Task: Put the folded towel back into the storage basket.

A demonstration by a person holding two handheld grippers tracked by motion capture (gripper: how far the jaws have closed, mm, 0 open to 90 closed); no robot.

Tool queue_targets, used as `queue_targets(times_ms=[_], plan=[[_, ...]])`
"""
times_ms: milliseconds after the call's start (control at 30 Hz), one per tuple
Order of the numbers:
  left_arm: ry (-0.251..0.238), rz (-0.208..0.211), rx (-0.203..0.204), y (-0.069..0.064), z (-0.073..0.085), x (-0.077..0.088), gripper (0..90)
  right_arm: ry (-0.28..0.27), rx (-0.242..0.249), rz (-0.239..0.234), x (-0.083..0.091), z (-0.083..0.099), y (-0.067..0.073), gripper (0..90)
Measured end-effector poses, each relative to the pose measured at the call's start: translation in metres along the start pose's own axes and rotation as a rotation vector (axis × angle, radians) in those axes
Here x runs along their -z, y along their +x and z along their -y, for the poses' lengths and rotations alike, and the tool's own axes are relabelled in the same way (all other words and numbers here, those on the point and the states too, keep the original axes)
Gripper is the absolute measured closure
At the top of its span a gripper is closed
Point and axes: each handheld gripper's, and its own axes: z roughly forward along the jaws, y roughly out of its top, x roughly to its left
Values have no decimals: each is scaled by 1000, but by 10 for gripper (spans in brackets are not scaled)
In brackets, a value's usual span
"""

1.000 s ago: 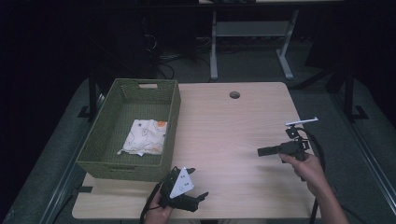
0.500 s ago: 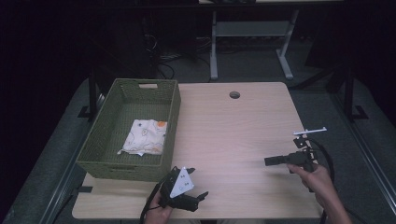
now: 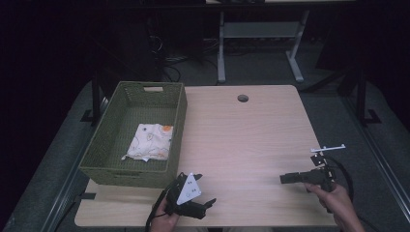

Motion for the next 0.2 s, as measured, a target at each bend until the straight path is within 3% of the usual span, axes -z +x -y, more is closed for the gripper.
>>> queue_targets(times_ms=[200], plan=[[2,1,-4,0,0,-1,162,-12,14,-6,1,11,2,269]])
